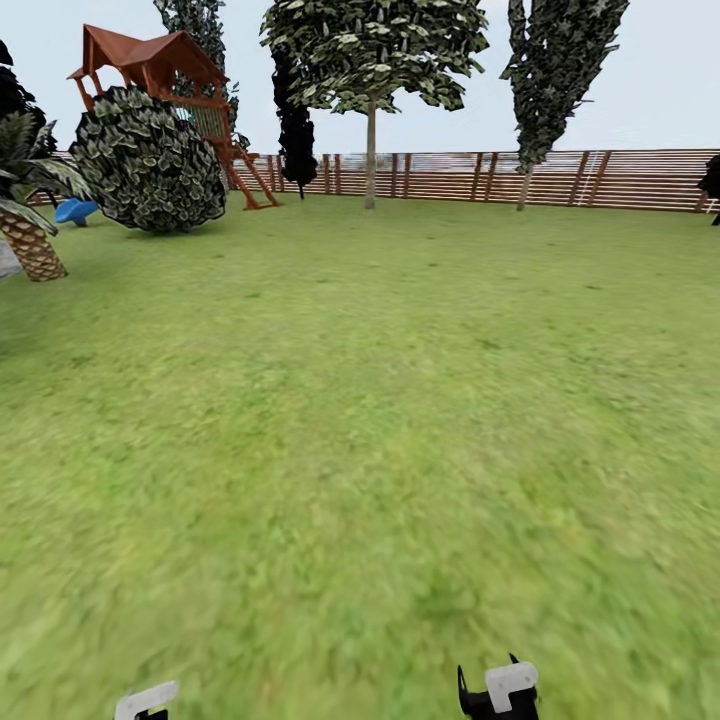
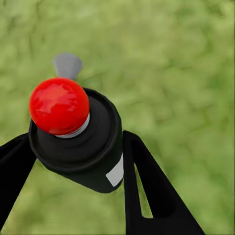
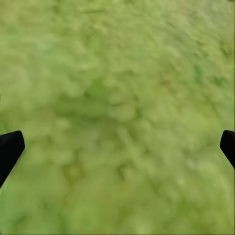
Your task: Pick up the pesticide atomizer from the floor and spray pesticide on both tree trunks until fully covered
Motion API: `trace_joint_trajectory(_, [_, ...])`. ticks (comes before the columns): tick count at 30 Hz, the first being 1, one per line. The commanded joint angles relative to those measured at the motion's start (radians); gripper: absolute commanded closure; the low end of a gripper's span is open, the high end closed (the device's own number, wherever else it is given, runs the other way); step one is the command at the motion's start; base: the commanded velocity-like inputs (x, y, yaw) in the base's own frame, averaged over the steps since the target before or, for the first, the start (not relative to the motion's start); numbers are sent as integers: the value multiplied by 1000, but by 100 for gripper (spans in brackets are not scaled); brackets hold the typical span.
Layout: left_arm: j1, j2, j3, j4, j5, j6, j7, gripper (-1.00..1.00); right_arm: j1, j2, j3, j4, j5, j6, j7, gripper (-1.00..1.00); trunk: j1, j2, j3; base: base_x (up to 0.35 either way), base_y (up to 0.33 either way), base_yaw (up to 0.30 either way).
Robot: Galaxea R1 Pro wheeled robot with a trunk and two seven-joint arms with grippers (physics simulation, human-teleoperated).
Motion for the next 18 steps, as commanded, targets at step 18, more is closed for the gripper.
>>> trace_joint_trajectory(18, [0, 0, 0, 0, 0, 0, 0, 100, 0, 0, 0, 0, 0, 0, 0, -100, 0, 0, 0, 340, 143, 0])
